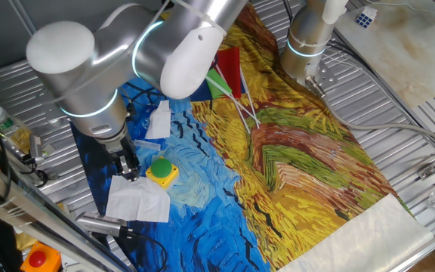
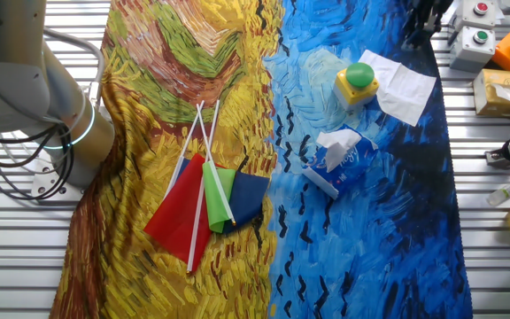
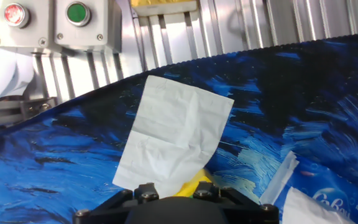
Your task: Pull out a napkin
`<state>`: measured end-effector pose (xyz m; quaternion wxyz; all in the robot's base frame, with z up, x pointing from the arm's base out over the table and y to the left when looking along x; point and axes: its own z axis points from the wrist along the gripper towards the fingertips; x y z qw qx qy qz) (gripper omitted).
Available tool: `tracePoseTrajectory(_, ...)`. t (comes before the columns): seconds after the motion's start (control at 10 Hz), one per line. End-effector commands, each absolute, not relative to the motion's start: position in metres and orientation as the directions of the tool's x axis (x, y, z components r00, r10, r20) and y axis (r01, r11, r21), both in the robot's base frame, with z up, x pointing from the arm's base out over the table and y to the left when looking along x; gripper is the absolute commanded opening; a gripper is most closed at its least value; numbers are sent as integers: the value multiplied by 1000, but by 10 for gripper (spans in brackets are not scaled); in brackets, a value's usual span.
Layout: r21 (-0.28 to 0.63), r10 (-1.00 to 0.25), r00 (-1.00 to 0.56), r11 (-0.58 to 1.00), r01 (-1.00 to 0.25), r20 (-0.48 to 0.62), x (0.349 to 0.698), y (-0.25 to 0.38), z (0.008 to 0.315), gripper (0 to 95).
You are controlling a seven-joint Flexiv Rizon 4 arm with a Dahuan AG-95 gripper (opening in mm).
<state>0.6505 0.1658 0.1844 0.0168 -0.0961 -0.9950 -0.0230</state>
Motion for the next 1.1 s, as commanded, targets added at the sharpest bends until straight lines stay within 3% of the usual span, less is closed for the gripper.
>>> tracePoseTrajectory(0.1, 45, 191, -981, 980, 193, 35, 650, 165, 185, 0)
tracePoseTrajectory(1.1, 46, 186, -980, 981, 189, 69, 649, 165, 186, 0)
